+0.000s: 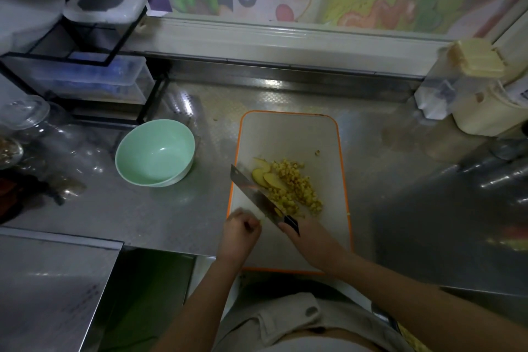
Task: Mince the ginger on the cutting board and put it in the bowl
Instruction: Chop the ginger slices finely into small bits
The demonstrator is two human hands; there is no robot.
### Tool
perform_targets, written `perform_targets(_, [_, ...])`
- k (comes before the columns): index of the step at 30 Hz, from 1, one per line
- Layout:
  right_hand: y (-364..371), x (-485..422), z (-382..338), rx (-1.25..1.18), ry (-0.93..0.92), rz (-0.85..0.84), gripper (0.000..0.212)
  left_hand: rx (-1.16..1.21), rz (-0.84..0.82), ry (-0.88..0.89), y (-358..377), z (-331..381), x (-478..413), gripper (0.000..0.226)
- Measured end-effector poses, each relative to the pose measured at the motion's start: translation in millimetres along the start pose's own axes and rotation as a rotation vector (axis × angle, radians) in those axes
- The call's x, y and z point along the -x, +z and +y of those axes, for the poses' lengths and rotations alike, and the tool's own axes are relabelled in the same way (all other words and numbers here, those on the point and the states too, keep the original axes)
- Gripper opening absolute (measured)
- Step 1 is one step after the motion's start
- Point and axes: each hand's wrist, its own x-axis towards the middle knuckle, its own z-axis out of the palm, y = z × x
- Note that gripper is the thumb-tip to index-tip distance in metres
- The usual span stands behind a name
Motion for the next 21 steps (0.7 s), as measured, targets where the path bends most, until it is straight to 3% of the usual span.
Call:
perform_targets(10, [4.4,4.6,-4.0,-0.001,0.013,0.014,0.037,0.009,0.005,0.001,2.4,-0.9,-0.9,0.03])
perform_targets(21, [4.1,4.7,-6.6,0.027,0.002,0.035,0.038,-0.008,-0.016,-0.027,1.7,2.0,-0.3,0.02])
